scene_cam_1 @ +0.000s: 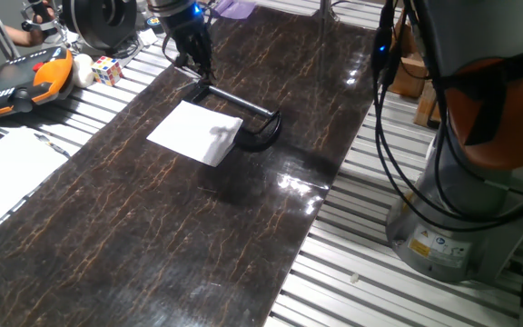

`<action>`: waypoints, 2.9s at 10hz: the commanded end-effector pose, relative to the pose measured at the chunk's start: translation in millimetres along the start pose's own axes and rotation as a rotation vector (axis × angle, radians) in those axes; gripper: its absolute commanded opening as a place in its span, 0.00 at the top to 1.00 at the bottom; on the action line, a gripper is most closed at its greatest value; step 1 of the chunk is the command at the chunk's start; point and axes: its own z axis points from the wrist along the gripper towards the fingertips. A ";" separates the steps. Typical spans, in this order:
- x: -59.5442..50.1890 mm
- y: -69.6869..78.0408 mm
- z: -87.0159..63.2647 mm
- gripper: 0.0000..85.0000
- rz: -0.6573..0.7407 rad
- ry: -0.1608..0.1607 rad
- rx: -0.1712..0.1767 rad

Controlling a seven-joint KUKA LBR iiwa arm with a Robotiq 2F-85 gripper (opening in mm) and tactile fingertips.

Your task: Unfold a piece of paper

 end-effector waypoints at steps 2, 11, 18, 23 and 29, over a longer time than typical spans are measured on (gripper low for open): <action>-0.2 -0.1 -0.1 0.98 0.000 0.004 -0.001; -0.2 -0.1 -0.1 0.99 0.295 -0.016 -0.127; -13.1 -27.9 43.9 0.47 0.474 0.010 -0.015; -21.1 -49.1 107.4 0.24 0.549 -0.119 -0.011; -19.5 -53.3 146.7 0.23 0.529 -0.169 -0.051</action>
